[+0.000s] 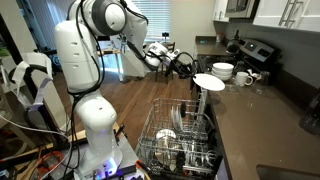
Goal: Remove the white plate from the countertop and put it in the dishwasher
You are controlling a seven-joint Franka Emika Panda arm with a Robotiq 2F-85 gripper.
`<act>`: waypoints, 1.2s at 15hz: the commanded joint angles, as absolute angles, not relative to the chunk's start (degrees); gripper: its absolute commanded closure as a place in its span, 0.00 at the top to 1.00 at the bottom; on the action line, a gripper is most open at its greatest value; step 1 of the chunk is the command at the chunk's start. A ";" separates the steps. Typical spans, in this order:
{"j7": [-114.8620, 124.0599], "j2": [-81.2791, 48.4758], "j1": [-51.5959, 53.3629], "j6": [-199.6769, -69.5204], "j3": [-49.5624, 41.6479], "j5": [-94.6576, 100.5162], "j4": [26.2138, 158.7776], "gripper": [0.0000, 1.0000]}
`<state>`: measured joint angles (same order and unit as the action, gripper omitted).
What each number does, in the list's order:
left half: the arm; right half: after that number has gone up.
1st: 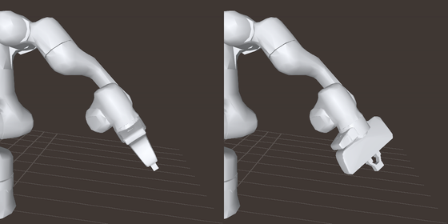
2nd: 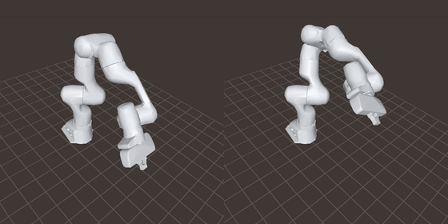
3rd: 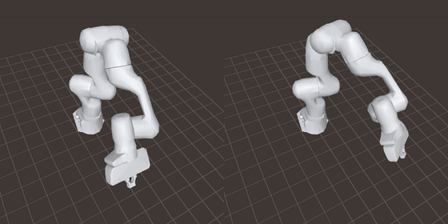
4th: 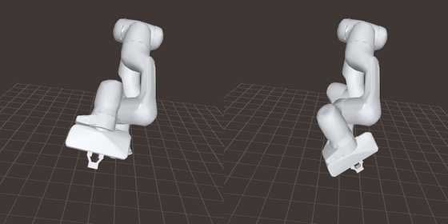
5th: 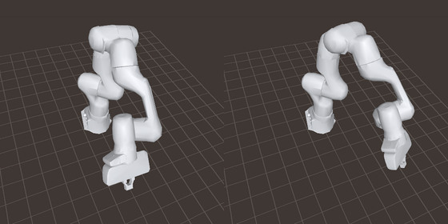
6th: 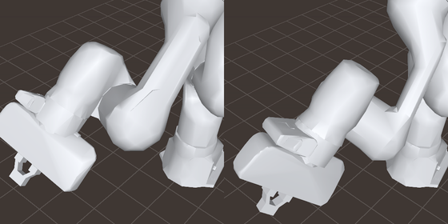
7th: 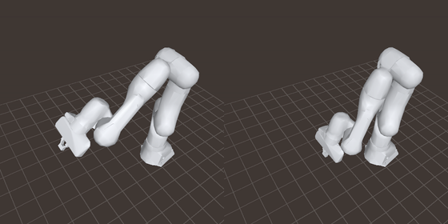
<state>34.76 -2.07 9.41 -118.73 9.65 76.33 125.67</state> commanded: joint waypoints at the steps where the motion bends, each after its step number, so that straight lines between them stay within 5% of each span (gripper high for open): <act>1: 34.49 -1.64 9.53 -119.04 9.67 76.27 125.88 0.05; 10: 41.08 -2.09 14.98 -96.96 14.29 72.21 127.03 0.04; 18: 41.57 5.07 17.54 -106.26 17.22 61.55 130.38 0.04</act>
